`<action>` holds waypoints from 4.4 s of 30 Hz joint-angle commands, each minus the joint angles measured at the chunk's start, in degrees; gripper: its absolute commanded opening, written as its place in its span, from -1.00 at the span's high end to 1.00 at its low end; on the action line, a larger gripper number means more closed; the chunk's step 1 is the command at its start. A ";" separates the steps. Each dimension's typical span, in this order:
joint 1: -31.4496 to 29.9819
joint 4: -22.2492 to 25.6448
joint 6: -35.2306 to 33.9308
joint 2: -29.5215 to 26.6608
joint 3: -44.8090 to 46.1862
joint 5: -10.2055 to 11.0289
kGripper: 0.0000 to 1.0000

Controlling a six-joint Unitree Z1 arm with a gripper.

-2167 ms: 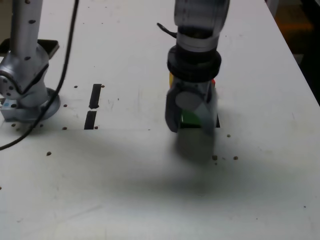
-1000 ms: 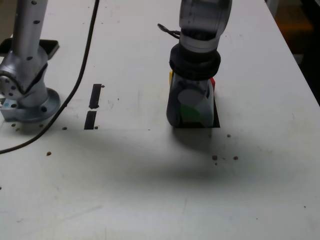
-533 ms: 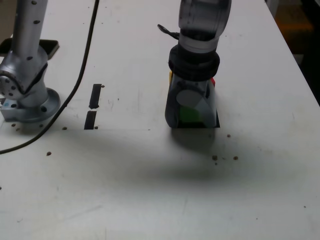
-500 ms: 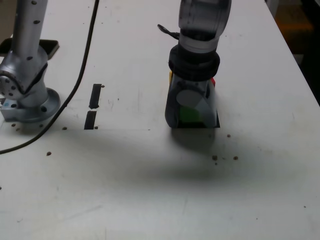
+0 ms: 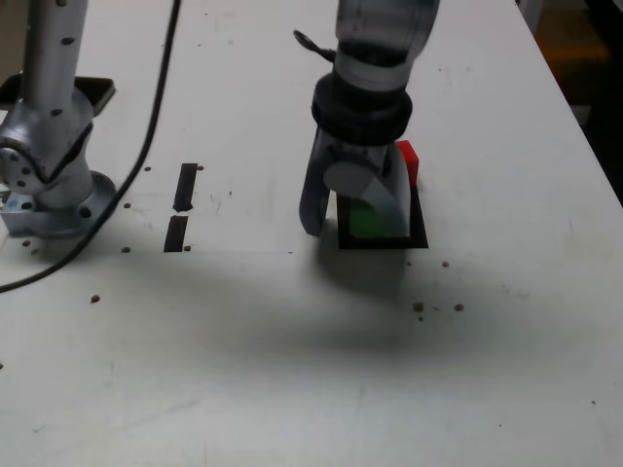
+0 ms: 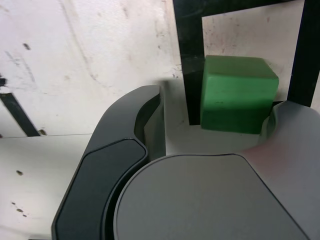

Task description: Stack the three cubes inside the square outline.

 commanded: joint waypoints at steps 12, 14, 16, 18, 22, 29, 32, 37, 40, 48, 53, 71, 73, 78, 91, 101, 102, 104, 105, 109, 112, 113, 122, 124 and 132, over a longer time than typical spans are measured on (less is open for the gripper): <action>0.09 5.28 -2.05 -5.14 -1.82 8.73 -0.63; 0.09 4.77 -2.06 -5.89 -2.27 11.20 -0.63; 0.09 3.66 -1.95 -6.15 -2.47 12.84 -0.63; 0.09 2.68 -1.69 -6.00 -2.47 13.25 -0.63; 0.09 -0.07 -0.58 -4.97 -2.66 13.55 -0.63; 0.21 -2.82 0.52 -2.50 -3.16 13.68 -0.63; 0.39 -2.96 0.62 -2.19 -3.16 13.68 -0.63; 1.72 -2.90 1.40 -1.83 -3.05 13.67 -0.63; 2.66 -2.91 1.96 -1.89 -3.07 13.66 -0.63; 3.83 -3.42 2.74 -1.49 -3.71 13.51 -0.63; 5.19 -3.16 2.77 -1.86 -3.24 13.34 -0.66; 13.29 -1.31 3.30 -5.28 -1.71 11.08 -0.70; 12.29 -1.44 4.15 -5.56 -1.46 10.17 -0.70; 8.62 -1.36 6.43 -6.06 -1.52 7.99 -0.70; 1.23 -1.82 7.96 -5.20 3.25 4.81 -0.70; 0.34 -4.28 8.13 -2.81 4.55 3.68 -0.70; 0.23 -4.54 8.26 -2.33 4.32 3.41 -0.70; -0.02 -4.83 8.56 -1.32 3.61 2.94 -0.70; -0.11 -4.83 8.64 -1.04 3.34 2.81 -0.70; -0.29 -4.77 9.01 -0.11 2.56 2.17 -0.68; -0.29 -4.59 9.25 0.24 2.46 1.77 -0.63; -0.29 -4.50 9.31 0.35 2.45 1.65 -0.59; -0.29 -4.09 9.52 0.69 2.41 1.12 0.09; -0.29 -4.07 9.54 0.70 2.38 1.11 0.23; -0.29 -3.13 9.52 0.24 1.78 1.61 0.48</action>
